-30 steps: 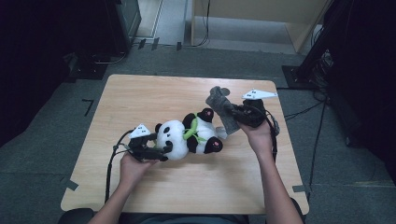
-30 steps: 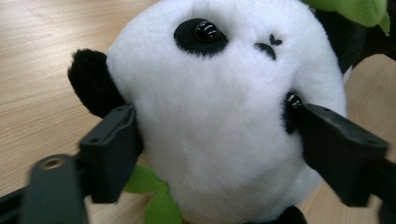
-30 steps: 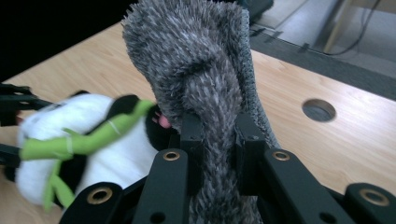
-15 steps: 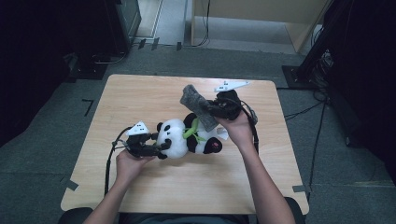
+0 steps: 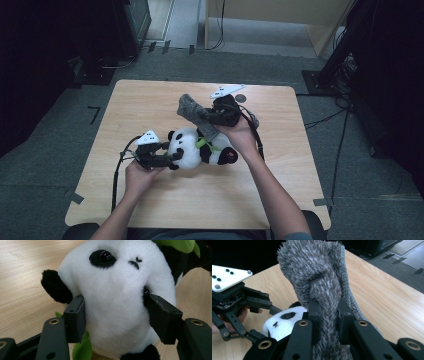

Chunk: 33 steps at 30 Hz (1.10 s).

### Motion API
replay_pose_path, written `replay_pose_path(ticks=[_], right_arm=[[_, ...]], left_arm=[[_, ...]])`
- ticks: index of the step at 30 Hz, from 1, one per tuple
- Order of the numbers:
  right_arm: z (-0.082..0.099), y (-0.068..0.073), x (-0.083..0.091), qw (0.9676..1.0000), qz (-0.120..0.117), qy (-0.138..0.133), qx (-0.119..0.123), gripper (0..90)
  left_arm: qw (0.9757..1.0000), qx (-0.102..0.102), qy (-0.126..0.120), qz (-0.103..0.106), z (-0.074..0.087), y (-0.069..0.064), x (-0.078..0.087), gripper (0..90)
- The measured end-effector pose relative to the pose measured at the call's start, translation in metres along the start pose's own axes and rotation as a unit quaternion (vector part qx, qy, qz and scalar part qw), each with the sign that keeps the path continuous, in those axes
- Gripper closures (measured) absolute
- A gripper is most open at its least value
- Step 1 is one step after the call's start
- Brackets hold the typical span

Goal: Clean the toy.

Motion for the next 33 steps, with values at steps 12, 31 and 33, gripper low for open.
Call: replay_pose_path(ticks=[12, 31, 33], right_arm=[[0.002, 0.026, -0.041, 0.9985, -0.036, 0.033, 0.025, 77.8], [0.026, 0.008, -0.063, 0.9965, 0.000, 0.082, 0.017, 74.8], [0.027, 0.002, -0.061, 0.9965, -0.002, 0.082, 0.010, 75.0]], left_arm=[[0.9998, -0.020, 0.000, -0.009, 0.002, -0.006, 0.002, 35.5], [0.9997, -0.004, 0.005, -0.024, 0.002, -0.006, -0.001, 37.8], [0.9997, -0.003, 0.005, -0.024, 0.002, -0.007, -0.001, 37.9]])
Point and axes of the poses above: each handheld gripper's, and its own axes: x roughly backward along the jaws, z roughly out of its underside, y roughly to its left, the point moved 5 cm from there along -x, roughly forward along the jaws
